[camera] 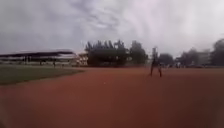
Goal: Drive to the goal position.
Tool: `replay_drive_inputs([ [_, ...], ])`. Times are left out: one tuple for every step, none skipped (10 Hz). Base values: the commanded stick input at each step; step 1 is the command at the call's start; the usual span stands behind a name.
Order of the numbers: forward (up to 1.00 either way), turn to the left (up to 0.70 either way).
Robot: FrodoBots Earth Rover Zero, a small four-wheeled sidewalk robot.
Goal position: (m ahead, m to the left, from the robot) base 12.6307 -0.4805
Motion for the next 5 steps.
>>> replay_drive_inputs([
  [0.5, 0.0],
  [0.5, 0.0],
  [0.5, 0.0],
  [0.5, 0.0],
  [0.5, 0.0],
])
